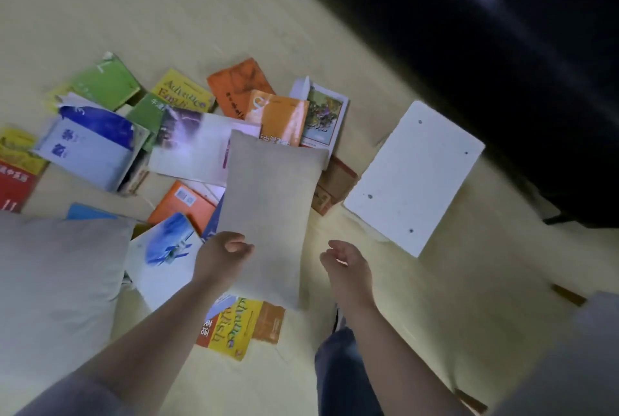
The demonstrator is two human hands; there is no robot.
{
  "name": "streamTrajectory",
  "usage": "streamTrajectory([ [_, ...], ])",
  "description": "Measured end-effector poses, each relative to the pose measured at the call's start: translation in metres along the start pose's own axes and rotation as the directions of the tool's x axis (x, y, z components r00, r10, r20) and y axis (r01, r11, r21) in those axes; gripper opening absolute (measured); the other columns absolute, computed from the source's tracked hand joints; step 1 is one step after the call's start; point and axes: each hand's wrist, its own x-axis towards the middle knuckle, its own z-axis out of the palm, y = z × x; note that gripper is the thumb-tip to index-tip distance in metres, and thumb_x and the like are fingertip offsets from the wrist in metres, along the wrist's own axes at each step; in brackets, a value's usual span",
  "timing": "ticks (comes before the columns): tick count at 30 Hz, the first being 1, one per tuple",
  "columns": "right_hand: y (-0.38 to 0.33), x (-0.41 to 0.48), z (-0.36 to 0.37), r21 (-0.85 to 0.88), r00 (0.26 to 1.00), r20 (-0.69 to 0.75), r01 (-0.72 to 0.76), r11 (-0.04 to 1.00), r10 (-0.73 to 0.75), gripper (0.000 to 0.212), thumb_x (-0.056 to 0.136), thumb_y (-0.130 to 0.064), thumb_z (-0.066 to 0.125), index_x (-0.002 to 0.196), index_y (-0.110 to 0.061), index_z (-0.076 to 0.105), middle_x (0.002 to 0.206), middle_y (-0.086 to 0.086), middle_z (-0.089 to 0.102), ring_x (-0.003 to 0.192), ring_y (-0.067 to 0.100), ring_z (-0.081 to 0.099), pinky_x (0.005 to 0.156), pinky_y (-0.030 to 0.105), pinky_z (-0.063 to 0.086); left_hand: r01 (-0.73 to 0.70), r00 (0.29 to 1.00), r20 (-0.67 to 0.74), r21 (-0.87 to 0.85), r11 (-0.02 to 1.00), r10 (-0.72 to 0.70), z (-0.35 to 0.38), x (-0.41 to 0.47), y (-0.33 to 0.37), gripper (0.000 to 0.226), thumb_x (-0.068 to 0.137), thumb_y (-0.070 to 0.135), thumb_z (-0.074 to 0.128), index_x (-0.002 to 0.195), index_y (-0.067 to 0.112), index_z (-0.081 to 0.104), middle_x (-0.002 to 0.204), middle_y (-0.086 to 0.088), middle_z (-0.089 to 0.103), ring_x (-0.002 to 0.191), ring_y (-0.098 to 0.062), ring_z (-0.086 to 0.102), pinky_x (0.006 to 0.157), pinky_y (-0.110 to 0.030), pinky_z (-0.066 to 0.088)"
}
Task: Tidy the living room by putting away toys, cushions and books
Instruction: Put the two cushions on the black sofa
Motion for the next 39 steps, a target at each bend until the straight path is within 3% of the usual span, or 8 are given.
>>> streamTrajectory([
  [3, 0.023, 0.002, 0.029, -0.088, 0.999, 0.038, -0.007, 0.996, 0.010, 0.033, 0.091, -0.024, 0.055, 0.124, -0.028, 0.055, 0.110, -0.013, 0.058, 0.078, -0.003, 0.051, 0.054, 0.008, 0.037, 0.030, 0.999, 0.028, -0.015, 0.999, -0.030, -0.009, 0.004, -0.046, 0.035, 0.073, 0.033, 0.068, 0.101, 0.013, 0.069, 0.102, -0.006, 0.072, 0.092, -0.028, 0.066, 0.081, -0.030, 0.046],
  [7, 0.056, 0.023, 0.061, -0.136, 0.998, 0.057, -0.017, 0.991, 0.025, 0.037, 0.090, -0.027, 0.057, 0.127, -0.024, 0.053, 0.111, -0.009, 0.057, 0.080, 0.000, 0.051, 0.065, 0.019, 0.041, 0.039, 0.999, 0.030, -0.007, 0.999, -0.038, -0.009, 0.019, -0.095, 0.014, 0.084, 0.019, 0.067, 0.095, 0.011, 0.066, 0.094, -0.004, 0.067, 0.086, -0.021, 0.058, 0.072, -0.024, 0.034],
  [12, 0.089, 0.065, 0.096, -0.178, 0.998, 0.035, -0.049, 0.983, 0.056, 0.045, 0.089, -0.034, 0.061, 0.130, -0.019, 0.050, 0.122, -0.002, 0.058, 0.079, 0.003, 0.052, 0.059, 0.020, 0.039, 0.065, 0.998, 0.028, -0.018, 0.998, -0.065, 0.006, 0.054, -0.135, 0.036, 0.084, 0.025, 0.068, 0.114, 0.007, 0.061, 0.113, -0.005, 0.066, 0.096, -0.016, 0.057, 0.079, -0.021, 0.034],
  [15, 0.105, 0.089, 0.112, -0.155, 0.995, 0.026, -0.093, 0.984, 0.098, 0.056, 0.088, -0.038, 0.062, 0.137, -0.018, 0.044, 0.133, 0.003, 0.053, 0.101, 0.017, 0.052, 0.079, 0.029, 0.040, 0.085, 0.996, 0.021, -0.008, 0.996, -0.085, 0.016, 0.078, -0.144, 0.051, 0.082, 0.030, 0.071, 0.124, 0.007, 0.053, 0.124, -0.007, 0.061, 0.103, -0.019, 0.057, 0.080, -0.023, 0.035],
  [22, 0.133, 0.133, 0.139, -0.085, 0.990, 0.045, -0.127, 0.988, 0.131, 0.069, 0.087, -0.043, 0.063, 0.142, -0.016, 0.033, 0.130, 0.005, 0.052, 0.104, 0.024, 0.054, 0.079, 0.037, 0.044, 0.024, 1.000, 0.016, 0.010, 1.000, -0.024, 0.042, 0.131, -0.156, 0.067, 0.072, 0.052, 0.074, 0.118, 0.008, 0.055, 0.118, -0.007, 0.062, 0.099, -0.023, 0.058, 0.076, -0.030, 0.042],
  [30, 0.138, 0.165, 0.157, -0.001, 0.994, -0.021, -0.111, 0.994, 0.111, 0.112, 0.033, -0.082, 0.075, 0.122, -0.017, 0.058, 0.115, 0.002, 0.065, 0.101, 0.026, 0.064, 0.090, 0.045, 0.053, 0.004, 0.998, 0.055, -0.105, 0.994, 0.002, 0.061, 0.162, -0.157, 0.101, 0.054, 0.062, 0.080, 0.133, 0.016, 0.037, 0.123, 0.002, 0.054, 0.111, -0.021, 0.053, 0.089, -0.032, 0.041],
  [36, 0.116, 0.133, 0.147, 0.045, 0.997, -0.049, -0.058, 0.997, 0.060, 0.032, 0.070, -0.045, 0.081, 0.082, -0.023, 0.061, 0.090, 0.000, 0.069, 0.080, 0.016, 0.064, 0.071, 0.031, 0.053, 0.001, 0.996, -0.093, -0.031, 1.000, -0.004, 0.057, 0.125, -0.144, 0.109, 0.042, 0.086, 0.055, 0.131, 0.024, 0.040, 0.124, -0.005, 0.057, 0.115, -0.031, 0.054, 0.097, -0.045, 0.045],
  [39, 0.102, 0.110, 0.137, 0.027, 0.998, -0.056, -0.025, 0.999, 0.027, 0.028, 0.072, -0.041, 0.080, 0.080, -0.023, 0.061, 0.085, -0.002, 0.068, 0.076, 0.014, 0.064, 0.073, 0.034, 0.055, 0.012, 0.998, -0.065, -0.052, 0.999, -0.015, 0.040, 0.103, -0.135, 0.102, 0.045, 0.083, 0.058, 0.127, 0.024, 0.042, 0.124, -0.004, 0.057, 0.116, -0.030, 0.053, 0.099, -0.043, 0.043],
])
